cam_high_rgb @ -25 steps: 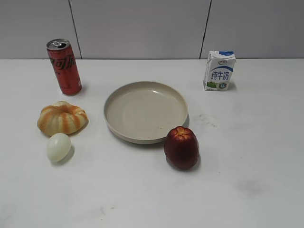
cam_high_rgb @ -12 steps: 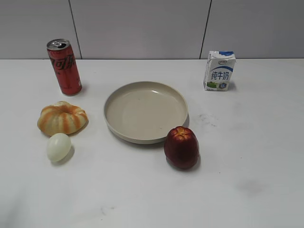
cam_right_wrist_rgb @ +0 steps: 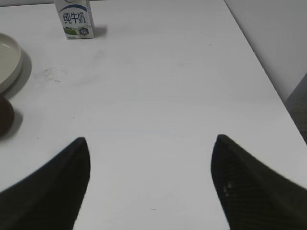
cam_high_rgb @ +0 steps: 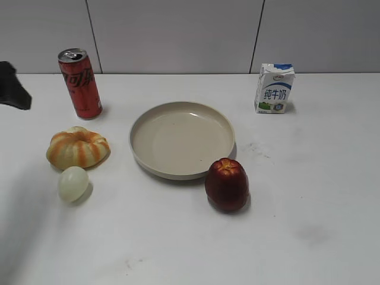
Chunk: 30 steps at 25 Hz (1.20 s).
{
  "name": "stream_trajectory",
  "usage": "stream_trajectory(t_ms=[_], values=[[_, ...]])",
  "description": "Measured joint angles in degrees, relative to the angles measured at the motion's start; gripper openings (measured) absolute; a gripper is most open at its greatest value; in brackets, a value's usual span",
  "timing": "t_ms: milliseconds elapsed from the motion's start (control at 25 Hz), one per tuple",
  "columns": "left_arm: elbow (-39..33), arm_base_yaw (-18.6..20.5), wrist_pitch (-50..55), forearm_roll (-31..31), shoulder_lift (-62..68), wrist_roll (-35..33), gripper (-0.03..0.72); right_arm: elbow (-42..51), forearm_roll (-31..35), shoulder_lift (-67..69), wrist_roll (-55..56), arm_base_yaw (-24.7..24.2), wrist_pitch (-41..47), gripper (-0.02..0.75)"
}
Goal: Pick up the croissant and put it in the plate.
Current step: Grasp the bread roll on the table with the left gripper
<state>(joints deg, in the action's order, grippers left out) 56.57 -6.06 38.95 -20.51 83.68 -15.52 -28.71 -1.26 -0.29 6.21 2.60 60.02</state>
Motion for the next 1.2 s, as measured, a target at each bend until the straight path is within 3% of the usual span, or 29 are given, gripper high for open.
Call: stream_trajectory(t_ms=[200,520,640,800,840,1200], values=[[8.1,-2.7,-0.2,-0.3,15.1,0.0,0.609,0.0,0.0,0.0,0.0,0.0,0.0,0.592],[11.8,-2.9,-1.5,-1.1,29.0,0.0,0.580,0.0,0.0,0.0,0.0,0.0,0.0,0.592],[12.1,-2.9,-2.1,-3.1,30.7,0.0,0.467,0.0,0.0,0.0,0.0,0.0,0.0,0.592],[12.2,-2.9,-2.5,-4.3,31.1,0.0,0.157,0.0,0.0,0.0,0.0,0.0,0.0,0.592],[12.3,-2.9,-2.5,-4.4,31.1,0.0,0.126,0.0,0.0,0.0,0.0,0.0,0.0,0.592],[13.2,-3.1,-0.7,-8.5,21.3,0.0,0.127,0.0,0.0,0.0,0.0,0.0,0.0,0.592]])
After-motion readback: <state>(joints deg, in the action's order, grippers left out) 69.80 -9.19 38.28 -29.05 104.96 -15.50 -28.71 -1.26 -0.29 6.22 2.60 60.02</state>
